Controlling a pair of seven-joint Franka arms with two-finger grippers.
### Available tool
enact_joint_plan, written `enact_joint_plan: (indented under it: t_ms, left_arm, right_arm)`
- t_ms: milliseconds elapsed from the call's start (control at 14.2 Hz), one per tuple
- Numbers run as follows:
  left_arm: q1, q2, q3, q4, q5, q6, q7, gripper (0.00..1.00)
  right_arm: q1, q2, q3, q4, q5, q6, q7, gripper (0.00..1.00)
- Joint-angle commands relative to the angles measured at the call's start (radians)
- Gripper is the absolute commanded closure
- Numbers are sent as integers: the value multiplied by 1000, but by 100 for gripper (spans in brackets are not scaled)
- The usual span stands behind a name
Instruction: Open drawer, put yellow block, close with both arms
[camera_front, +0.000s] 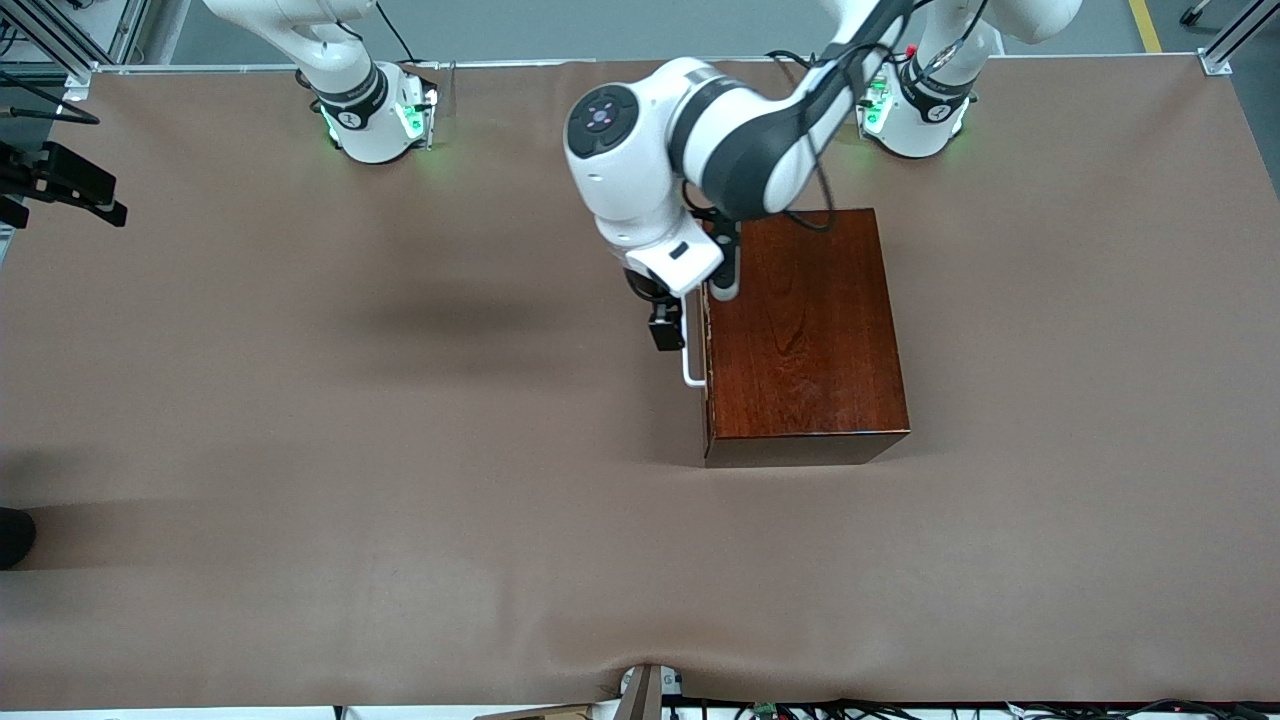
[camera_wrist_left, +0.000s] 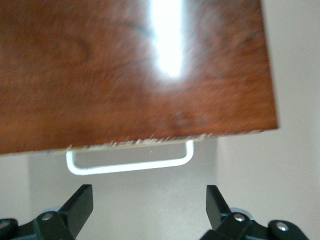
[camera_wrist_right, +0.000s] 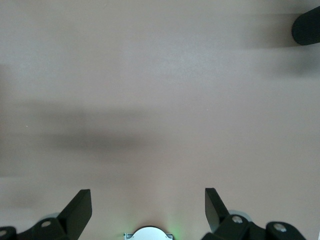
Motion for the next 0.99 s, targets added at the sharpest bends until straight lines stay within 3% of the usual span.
enact_joint_plan:
  t_ms: [0, 422, 704, 915]
  left_arm:
    - [85, -42, -3, -26, 13, -2, 132, 0]
    - [298, -123, -9, -40, -3, -2, 494, 0]
    - [453, -172, -11, -51, -102, -5, 726, 0]
    - [554, -269, -11, -132, -138, -8, 890, 0]
  right_arm:
    - [-20, -12, 13, 0, -2, -8, -15, 0]
    - [-18, -12, 15, 0, -2, -8, -10, 0]
    - [-18, -12, 15, 0, -2, -8, -9, 0]
    - [-18, -12, 15, 1, 0, -8, -7, 0]
